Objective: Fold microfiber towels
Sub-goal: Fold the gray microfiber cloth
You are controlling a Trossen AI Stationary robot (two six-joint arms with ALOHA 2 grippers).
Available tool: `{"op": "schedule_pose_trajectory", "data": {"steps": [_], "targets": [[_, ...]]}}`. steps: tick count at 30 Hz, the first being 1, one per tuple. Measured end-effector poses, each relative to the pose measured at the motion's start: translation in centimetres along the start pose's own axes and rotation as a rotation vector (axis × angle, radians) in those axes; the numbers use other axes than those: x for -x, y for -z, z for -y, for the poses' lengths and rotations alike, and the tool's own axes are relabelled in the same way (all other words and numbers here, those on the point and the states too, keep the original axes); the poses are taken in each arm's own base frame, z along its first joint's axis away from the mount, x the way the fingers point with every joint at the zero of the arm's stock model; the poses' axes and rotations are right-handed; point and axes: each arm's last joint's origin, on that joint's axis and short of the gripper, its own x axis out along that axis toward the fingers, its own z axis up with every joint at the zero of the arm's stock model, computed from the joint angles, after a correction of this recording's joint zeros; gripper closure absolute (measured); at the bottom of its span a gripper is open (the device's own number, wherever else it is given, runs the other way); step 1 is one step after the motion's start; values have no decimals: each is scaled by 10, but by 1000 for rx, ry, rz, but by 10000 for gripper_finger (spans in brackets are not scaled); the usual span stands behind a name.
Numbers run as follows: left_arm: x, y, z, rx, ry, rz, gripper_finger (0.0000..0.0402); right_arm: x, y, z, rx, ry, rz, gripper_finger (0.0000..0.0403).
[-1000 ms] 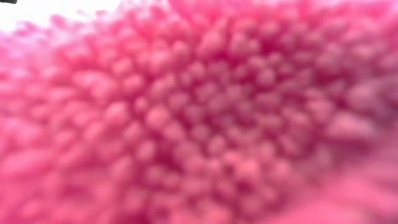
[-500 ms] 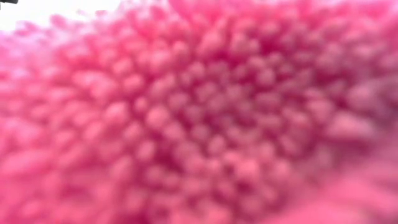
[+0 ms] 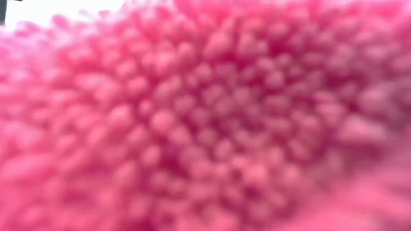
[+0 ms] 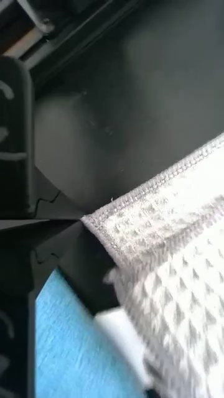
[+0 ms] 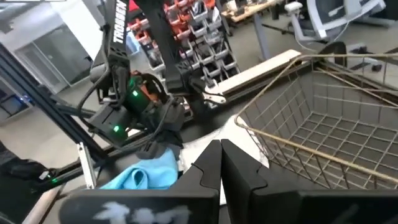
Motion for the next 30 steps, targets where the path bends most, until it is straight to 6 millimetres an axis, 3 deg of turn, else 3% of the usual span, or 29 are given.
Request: {"op": "schedule_pose_trajectory", "data": {"steps": [8,13,22,30], "targets": [[21,-13,4,26,-32,36,400,19,-17,-10,37,-36,83,403],[40,-23,12,31,-6,109,401,21,-17,-12,43,-37,73,403],[99,-46,18,16,7,249,401,15,-1,-27,60,-81,-9,403],[161,-68,21,-43,98,461,401,-8,11,-34,63,-101,-69,403]]}}
